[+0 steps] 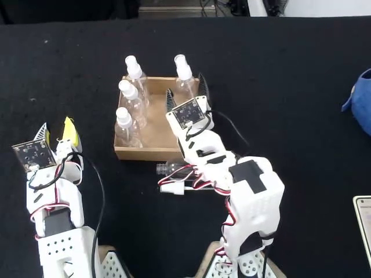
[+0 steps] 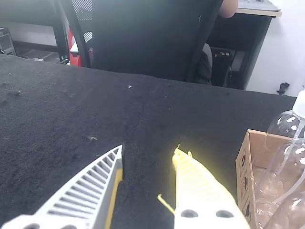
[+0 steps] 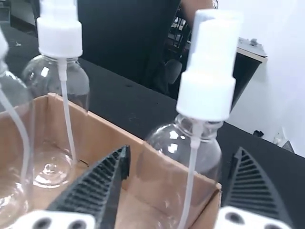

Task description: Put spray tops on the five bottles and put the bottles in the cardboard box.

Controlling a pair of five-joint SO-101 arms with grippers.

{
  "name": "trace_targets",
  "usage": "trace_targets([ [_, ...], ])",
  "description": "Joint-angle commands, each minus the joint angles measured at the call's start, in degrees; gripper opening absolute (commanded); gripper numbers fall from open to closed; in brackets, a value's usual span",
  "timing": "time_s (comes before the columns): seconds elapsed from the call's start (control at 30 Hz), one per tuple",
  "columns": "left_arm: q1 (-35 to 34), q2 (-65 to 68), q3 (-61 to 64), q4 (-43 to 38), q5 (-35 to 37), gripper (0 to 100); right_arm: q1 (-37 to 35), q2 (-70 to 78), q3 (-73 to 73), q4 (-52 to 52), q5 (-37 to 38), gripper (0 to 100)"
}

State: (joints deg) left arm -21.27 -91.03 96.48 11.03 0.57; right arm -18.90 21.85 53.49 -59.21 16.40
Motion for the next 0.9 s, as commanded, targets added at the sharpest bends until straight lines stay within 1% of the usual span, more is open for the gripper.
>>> trace_targets([
  [0.0,0.22,-0.79,1.36,0.18,0.18,3,-1.05,-3.56,2.15,-0.18,-0.35,30.1],
  [0.17,0.4,-0.79,1.36,0.18,0.18,3,-0.79,-9.54,6.29,0.35,-0.7,30.1],
  [0.4,0.31,-0.79,1.36,0.18,0.18,3,-0.88,-12.26,9.27,-0.09,-0.7,30.1],
  [0.87,0.4,-0.79,1.36,0.35,0.53,3,-0.62,-31.43,24.22,0.44,-0.79,30.0],
])
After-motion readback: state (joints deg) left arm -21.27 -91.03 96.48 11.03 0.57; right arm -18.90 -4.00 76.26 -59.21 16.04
